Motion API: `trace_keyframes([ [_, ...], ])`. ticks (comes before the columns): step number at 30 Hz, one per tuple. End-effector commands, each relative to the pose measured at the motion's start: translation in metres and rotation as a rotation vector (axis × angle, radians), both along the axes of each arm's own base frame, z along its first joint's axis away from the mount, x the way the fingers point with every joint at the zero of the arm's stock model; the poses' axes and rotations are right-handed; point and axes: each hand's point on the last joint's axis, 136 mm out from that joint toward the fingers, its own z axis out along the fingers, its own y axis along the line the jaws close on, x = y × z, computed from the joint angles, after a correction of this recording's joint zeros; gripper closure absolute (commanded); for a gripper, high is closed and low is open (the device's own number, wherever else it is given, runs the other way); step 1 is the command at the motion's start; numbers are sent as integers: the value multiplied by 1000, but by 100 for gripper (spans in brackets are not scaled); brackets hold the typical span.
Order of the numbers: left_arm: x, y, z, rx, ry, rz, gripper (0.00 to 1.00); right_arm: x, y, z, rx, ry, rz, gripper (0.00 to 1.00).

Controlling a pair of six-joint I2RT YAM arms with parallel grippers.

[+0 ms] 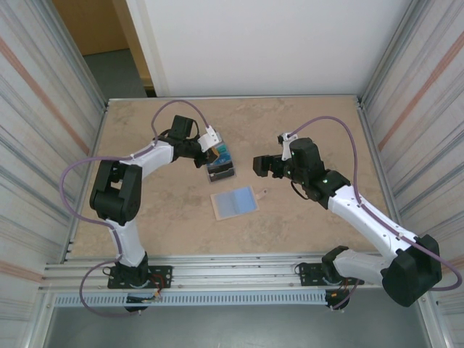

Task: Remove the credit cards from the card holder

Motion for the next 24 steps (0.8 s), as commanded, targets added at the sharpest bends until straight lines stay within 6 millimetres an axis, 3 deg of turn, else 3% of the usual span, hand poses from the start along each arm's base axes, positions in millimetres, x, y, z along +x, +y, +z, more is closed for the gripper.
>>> trace_keyframes([
  [1, 4, 3, 19, -17, -39, 9, 85, -1, -7, 7, 8, -17, -32, 1],
  [4, 2, 5, 42, -46, -87, 34, 81, -2, -14, 7, -10, -25, -57, 1],
  [7, -4, 11, 64, -72, -139, 77, 70, -2, -29, 7, -45, -35, -120, 1],
  [11, -17, 30, 85, -85, -217, 182, 42, -1, -53, 6, -108, -50, -217, 1],
  [15, -28, 60, 102, -103, -333, 353, 4, 1, -83, 2, -164, -60, -324, 1],
  [19, -41, 98, 108, -69, -371, 548, 1, 3, -111, -1, -201, -85, -406, 1],
  [24, -61, 141, 108, -76, -425, 770, 1, 5, -130, -13, -251, -110, -440, 1],
])
